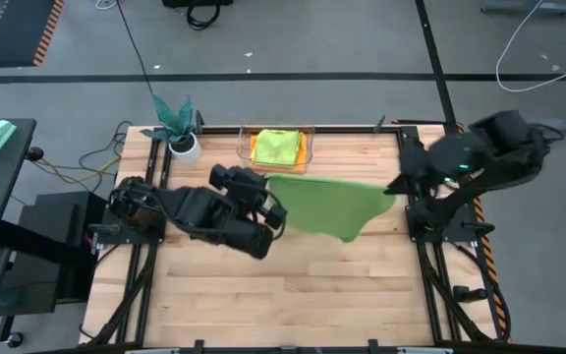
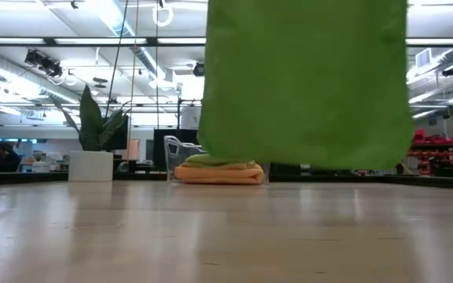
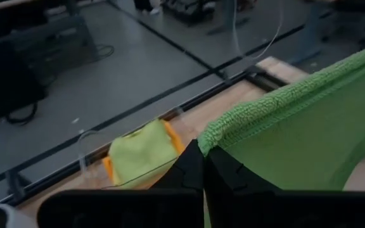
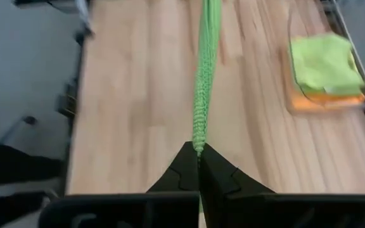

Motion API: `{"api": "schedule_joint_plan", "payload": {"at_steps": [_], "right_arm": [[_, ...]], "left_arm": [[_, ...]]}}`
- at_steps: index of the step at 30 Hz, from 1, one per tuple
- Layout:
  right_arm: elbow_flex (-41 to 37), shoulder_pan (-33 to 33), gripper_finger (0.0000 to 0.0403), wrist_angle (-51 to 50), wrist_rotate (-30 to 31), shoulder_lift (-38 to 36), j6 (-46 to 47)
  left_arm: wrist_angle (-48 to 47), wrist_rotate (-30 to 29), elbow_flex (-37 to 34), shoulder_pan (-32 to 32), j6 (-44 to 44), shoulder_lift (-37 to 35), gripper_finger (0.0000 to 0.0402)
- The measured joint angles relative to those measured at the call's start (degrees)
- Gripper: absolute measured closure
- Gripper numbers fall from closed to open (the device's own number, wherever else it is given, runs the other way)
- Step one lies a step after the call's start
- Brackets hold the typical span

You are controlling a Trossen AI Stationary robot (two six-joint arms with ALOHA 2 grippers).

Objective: Fold microfiber towels
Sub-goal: Fold the green towel

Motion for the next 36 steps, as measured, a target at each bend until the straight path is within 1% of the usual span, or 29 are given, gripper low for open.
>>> {"api": "schedule_joint_plan", "payload": {"at_steps": [5,10,14,19,23,27,29,32,36], "right_arm": [[-5.8,-11.4,0.0403,0.0,-4.4,0.0,-7.5],[-8.3,-22.8,0.0403,0.2,-7.2,0.1,-14.7],[-7.8,-30.6,0.0403,0.4,-7.9,0.2,-19.1],[-4.4,-37.6,0.0403,0.8,-8.2,0.8,-23.5],[-3.1,-40.3,0.0403,1.1,-8.5,1.0,-24.9],[-3.6,-40.5,0.0403,0.6,-8.5,1.1,-24.5],[-4.3,-39.4,0.0403,0.2,-10.3,1.2,-23.2],[-6.2,-36.7,0.0403,-0.3,-14.0,1.2,-20.6],[-11.8,-31.3,0.0403,0.3,-14.9,0.9,-16.6]], "left_arm": [[-0.4,3.3,0.0,4.0,2.1,0.0,0.0397],[-0.2,5.4,0.0,8.2,5.4,0.0,0.0398],[0.0,8.3,0.0,11.0,7.8,0.0,0.0398],[0.4,8.8,0.0,14.0,9.6,-0.3,0.0398],[0.7,10.6,0.0,15.3,9.9,-1.0,0.0398],[0.5,12.4,0.0,15.2,10.0,-1.1,0.0398],[0.0,14.7,-0.4,15.1,9.4,-1.0,0.0398],[-0.5,16.8,-3.1,14.3,7.7,-1.0,0.0398],[-0.2,20.6,-8.4,12.7,4.5,-1.2,0.0398]]}}
